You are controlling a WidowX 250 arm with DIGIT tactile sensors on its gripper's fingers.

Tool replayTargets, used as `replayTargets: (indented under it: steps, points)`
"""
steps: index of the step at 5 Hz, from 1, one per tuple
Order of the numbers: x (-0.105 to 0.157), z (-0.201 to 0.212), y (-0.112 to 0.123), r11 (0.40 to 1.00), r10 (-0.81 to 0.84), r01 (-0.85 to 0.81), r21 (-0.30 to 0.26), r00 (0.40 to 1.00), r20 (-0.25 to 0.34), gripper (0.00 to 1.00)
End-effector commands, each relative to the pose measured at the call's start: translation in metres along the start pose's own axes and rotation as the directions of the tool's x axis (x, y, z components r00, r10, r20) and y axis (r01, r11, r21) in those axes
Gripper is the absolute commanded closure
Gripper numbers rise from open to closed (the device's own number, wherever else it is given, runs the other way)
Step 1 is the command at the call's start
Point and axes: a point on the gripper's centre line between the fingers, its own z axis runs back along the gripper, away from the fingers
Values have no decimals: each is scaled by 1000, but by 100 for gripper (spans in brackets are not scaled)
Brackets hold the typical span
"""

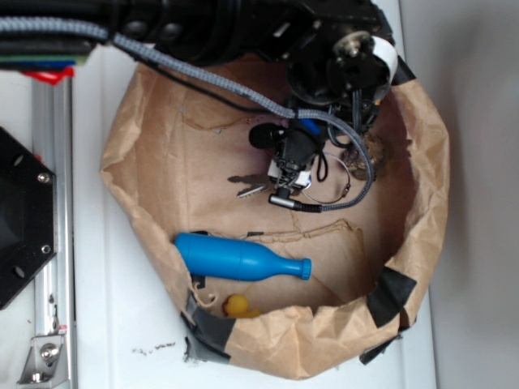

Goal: Grab the silver keys.

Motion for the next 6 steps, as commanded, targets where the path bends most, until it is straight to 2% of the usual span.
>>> replayTargets:
  steps: [1,3,6]
  points:
    - [15,0,-2,999,-39,41,-22,997,59,0]
    - [24,-15,-13,999,-38,39,-28,998,50,0]
    - [35,-19,-18,1000,-10,12,-21,997,81,0]
